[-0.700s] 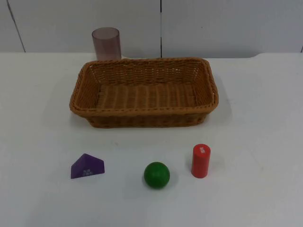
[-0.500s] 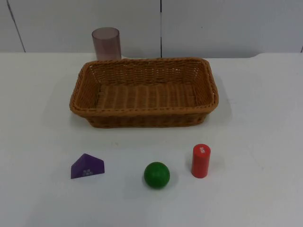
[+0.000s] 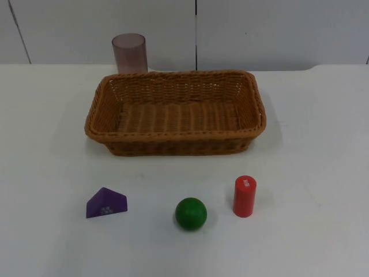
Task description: Pick up the basket with the left hand and place the triangular block into the basket with the right hand.
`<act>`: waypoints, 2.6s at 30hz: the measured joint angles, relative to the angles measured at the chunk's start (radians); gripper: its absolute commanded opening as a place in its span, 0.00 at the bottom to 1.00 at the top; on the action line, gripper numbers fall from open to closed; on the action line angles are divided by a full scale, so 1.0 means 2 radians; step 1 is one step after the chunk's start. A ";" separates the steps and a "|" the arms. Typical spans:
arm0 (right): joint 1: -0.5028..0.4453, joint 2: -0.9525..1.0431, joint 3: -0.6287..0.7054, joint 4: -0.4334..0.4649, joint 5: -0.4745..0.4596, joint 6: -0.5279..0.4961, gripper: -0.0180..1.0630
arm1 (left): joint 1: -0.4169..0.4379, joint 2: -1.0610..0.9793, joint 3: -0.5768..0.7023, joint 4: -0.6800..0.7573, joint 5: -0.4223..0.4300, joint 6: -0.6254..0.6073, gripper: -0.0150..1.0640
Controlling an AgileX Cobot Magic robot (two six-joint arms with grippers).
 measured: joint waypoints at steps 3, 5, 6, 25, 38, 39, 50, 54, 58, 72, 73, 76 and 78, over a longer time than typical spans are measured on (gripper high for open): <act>0.000 0.055 -0.033 0.000 -0.012 0.005 0.98 | 0.000 0.074 -0.025 -0.009 -0.021 -0.002 0.99; 0.000 0.072 -0.042 0.000 -0.019 0.005 0.98 | 0.000 0.097 -0.030 -0.014 -0.029 -0.002 0.99; 0.000 0.086 -0.047 0.000 -0.028 0.005 0.98 | 0.000 0.114 -0.032 -0.019 -0.039 -0.003 0.99; 0.000 0.314 -0.055 -0.008 -0.233 0.000 0.98 | 0.000 0.401 -0.106 -0.060 -0.161 0.007 0.99; 0.000 0.333 -0.093 -0.008 -0.255 0.000 0.98 | 0.000 0.620 -0.178 -0.196 -0.198 0.126 0.99; 0.000 0.333 -0.094 -0.008 -0.255 0.000 0.98 | 0.000 0.639 -0.185 -0.226 -0.199 0.151 0.99; 0.000 0.333 -0.094 -0.008 -0.249 0.000 0.98 | -0.004 0.780 -0.258 -0.395 -0.192 0.302 0.99; 0.000 0.333 -0.094 -0.008 -0.248 -0.001 0.98 | -0.009 0.822 -0.302 -0.399 -0.167 0.322 0.99; 0.000 0.333 -0.094 -0.008 -0.245 -0.001 0.98 | -0.011 0.863 -0.345 -0.401 -0.144 0.329 0.99; 0.000 0.333 -0.095 -0.009 -0.241 -0.002 0.98 | -0.043 0.956 -0.420 -0.401 -0.157 0.331 0.99; 0.000 0.333 -0.097 -0.010 -0.235 -0.002 0.98 | -0.044 0.961 -0.426 -0.401 -0.158 0.331 0.99; 0.000 0.333 -0.104 -0.012 -0.224 -0.009 0.98 | -0.045 0.982 -0.446 -0.401 -0.155 0.331 0.99; 0.000 0.333 -0.108 -0.012 -0.221 -0.011 0.98 | -0.045 0.989 -0.453 -0.401 -0.148 0.331 0.99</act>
